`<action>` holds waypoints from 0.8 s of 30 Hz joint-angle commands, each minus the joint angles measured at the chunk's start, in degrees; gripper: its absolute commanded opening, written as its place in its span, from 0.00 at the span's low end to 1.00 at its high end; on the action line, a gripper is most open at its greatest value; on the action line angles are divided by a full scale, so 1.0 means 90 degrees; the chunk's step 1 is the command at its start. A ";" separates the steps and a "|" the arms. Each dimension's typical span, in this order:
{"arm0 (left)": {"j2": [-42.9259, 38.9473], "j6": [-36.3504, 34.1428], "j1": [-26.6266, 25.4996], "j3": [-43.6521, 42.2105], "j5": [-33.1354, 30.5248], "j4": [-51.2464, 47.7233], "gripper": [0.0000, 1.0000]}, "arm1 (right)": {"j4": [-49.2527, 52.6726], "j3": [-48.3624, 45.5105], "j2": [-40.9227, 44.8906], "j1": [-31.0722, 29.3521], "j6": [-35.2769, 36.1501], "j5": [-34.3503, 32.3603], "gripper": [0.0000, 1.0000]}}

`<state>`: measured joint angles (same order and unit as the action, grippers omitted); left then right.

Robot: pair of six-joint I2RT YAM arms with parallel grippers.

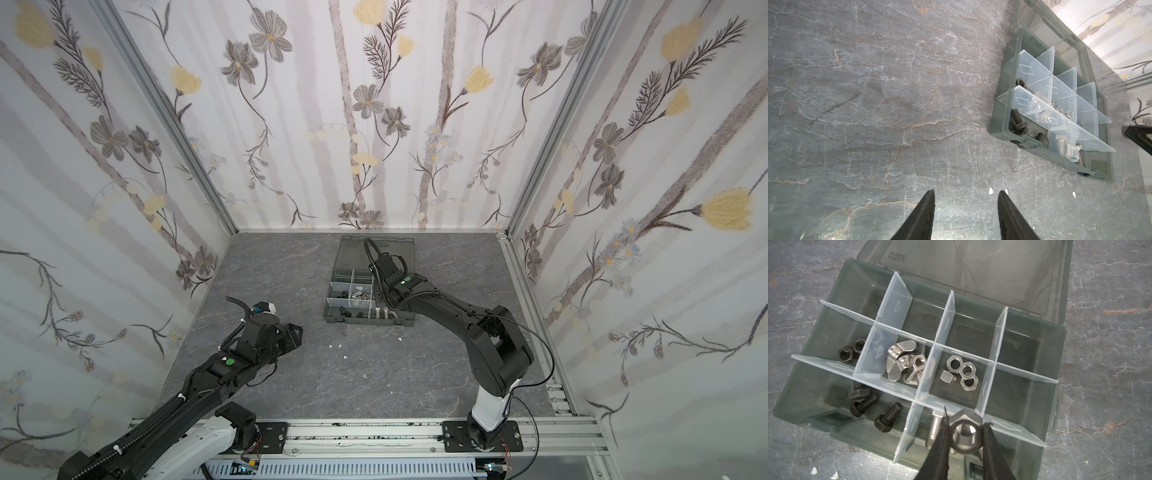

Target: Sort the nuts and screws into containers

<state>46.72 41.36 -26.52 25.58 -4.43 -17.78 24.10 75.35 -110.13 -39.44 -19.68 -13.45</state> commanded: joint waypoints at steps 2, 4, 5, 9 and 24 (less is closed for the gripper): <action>-0.0110 0.0135 0.0008 -0.0050 0.0013 0.0062 0.52 | -0.0352 0.0191 -0.0251 0.0131 0.0078 0.0077 0.20; -0.0138 0.0140 0.0008 -0.0072 0.0023 0.0062 0.52 | -0.0382 0.0239 -0.0334 0.0147 0.0078 0.0144 0.21; -0.0148 0.0132 0.0008 -0.0077 0.0018 0.0062 0.51 | -0.0382 0.0247 -0.0374 0.0145 0.0068 0.0164 0.21; -0.0138 0.0126 0.0002 -0.0073 0.0023 0.0062 0.51 | -0.0382 0.0221 -0.0430 0.0153 0.0039 0.0186 0.26; -0.0131 0.0131 0.0007 -0.0059 -0.0035 0.0062 0.52 | -0.0382 0.0100 -0.0111 0.0171 0.0019 0.0167 0.37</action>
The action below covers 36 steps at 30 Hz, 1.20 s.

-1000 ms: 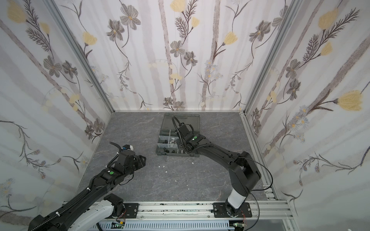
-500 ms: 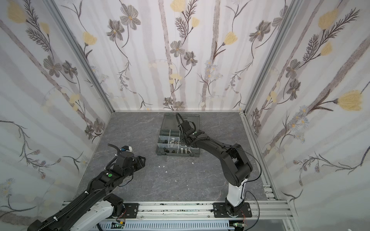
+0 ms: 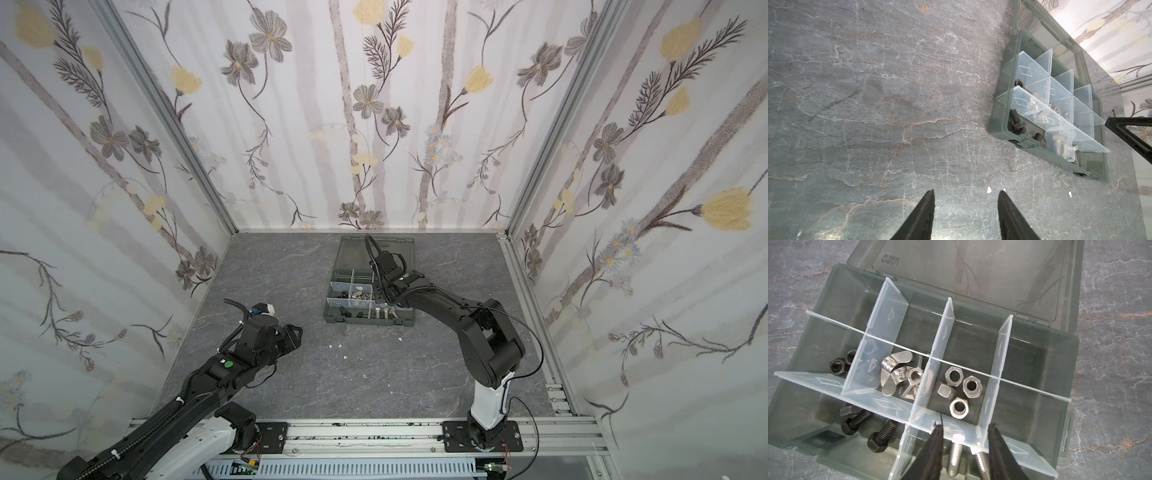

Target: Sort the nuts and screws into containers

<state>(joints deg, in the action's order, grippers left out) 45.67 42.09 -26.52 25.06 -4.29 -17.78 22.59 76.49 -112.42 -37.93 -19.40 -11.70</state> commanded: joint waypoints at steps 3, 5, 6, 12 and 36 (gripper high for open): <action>0.0010 0.0007 0.0003 0.0035 -0.0103 0.0062 0.52 | -0.0225 -0.0113 0.0372 0.0006 -0.0013 -0.0071 0.38; 0.0035 -0.0042 0.0004 0.0081 -0.0135 0.0062 0.52 | -0.0242 -0.0205 0.0561 0.0031 -0.0014 -0.0116 0.38; 0.0053 -0.0070 0.0008 0.0119 -0.0164 0.0062 0.52 | -0.0284 -0.0285 0.0699 0.0031 -0.0013 -0.0154 0.38; -0.0093 -0.0303 0.0007 0.0376 -0.0687 0.0099 0.52 | -0.0880 -0.1161 0.1937 0.0148 0.0101 -0.0454 0.38; 0.2888 -0.3061 0.2224 -0.0008 -0.1908 0.5733 1.00 | -0.7644 -0.8356 0.7407 0.2578 0.1788 -0.2861 1.00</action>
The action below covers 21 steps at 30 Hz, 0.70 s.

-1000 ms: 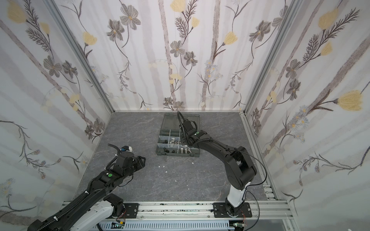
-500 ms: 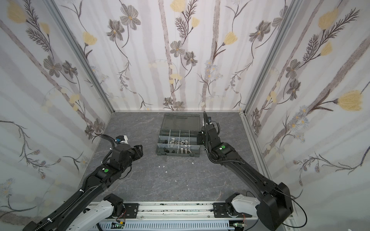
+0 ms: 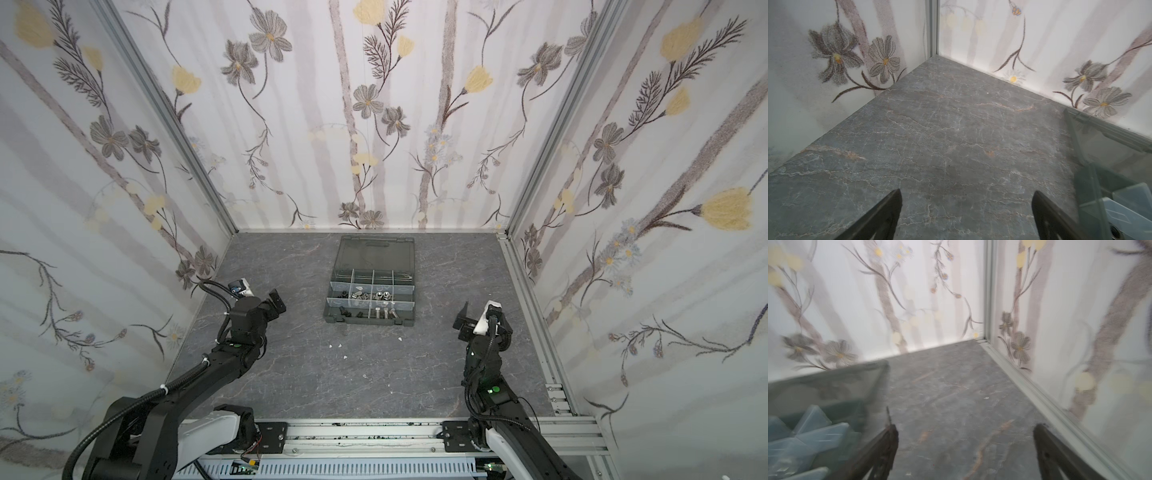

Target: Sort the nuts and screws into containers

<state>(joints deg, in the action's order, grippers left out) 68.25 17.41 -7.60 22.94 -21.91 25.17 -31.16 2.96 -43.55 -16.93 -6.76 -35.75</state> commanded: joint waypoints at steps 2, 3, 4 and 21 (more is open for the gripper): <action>0.0812 -0.0662 0.0123 0.0143 -0.0054 0.1577 1.00 | -0.1793 -0.0139 -0.0785 0.0492 0.0264 0.0235 1.00; 0.1019 -0.0730 0.0151 -0.0007 -0.0066 0.2005 1.00 | -0.1832 -0.0033 -0.1053 0.0530 0.0324 0.0418 1.00; 0.1201 -0.0720 0.0203 -0.0133 -0.0005 0.2337 1.00 | -0.1720 0.0125 -0.1228 0.0541 0.0302 0.0564 1.00; 0.2497 -0.1583 0.0600 -0.0982 0.1662 0.5608 1.00 | -0.4908 0.0829 -0.4642 0.1568 0.0185 0.2060 1.00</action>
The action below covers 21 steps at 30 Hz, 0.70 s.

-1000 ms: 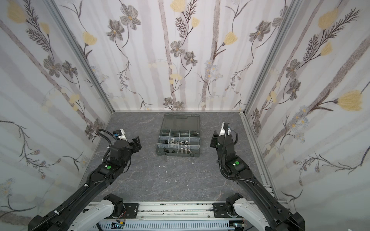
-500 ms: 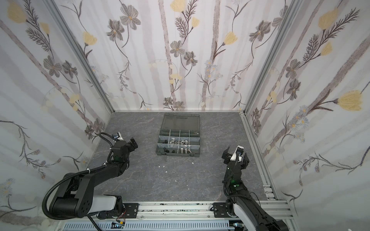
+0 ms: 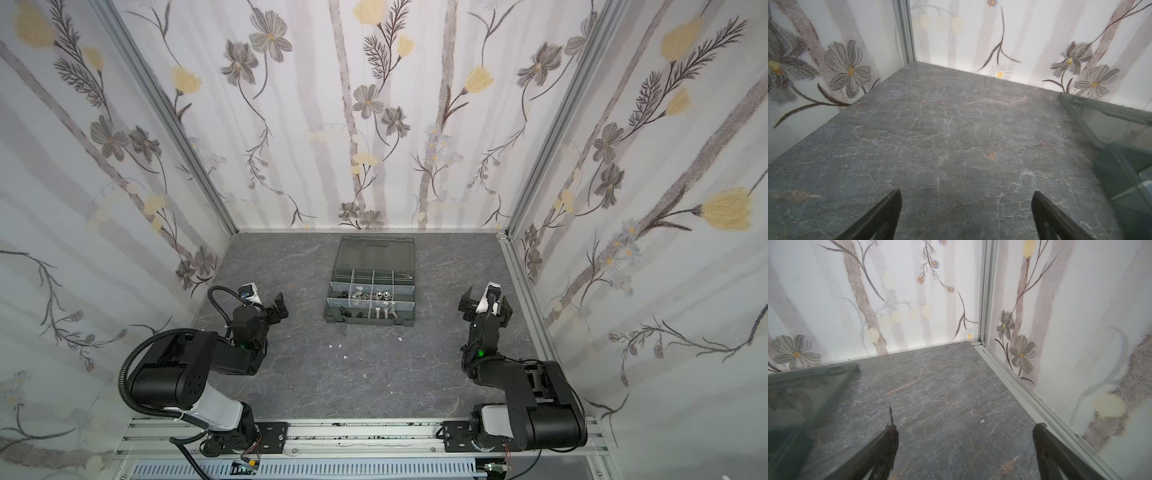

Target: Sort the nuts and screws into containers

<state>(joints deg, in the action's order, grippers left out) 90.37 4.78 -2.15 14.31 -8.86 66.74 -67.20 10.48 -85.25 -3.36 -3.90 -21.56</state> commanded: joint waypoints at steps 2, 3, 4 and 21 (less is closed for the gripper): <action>0.0040 -0.0179 -0.0005 -0.0023 0.0213 0.0985 1.00 | -0.1252 -0.0076 -0.0141 0.0062 -0.0086 0.0493 1.00; 0.0046 -0.0179 -0.0005 -0.0026 0.0213 0.0986 1.00 | -0.1075 -0.0036 -0.0092 0.0064 -0.0103 0.0493 1.00; 0.0040 -0.0179 -0.0005 -0.0022 0.0213 0.0987 1.00 | -0.0993 -0.0015 -0.0080 0.0066 -0.0109 0.0496 1.00; 0.0043 -0.0179 -0.0005 -0.0018 0.0213 0.0991 1.00 | -0.1138 -0.0031 -0.0116 -0.0028 0.0002 0.0365 1.00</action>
<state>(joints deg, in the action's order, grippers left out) 90.70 3.40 -2.15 14.24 -7.29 73.08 -74.98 9.93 -86.04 -3.40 -4.45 -17.96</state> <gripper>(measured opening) 0.995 0.996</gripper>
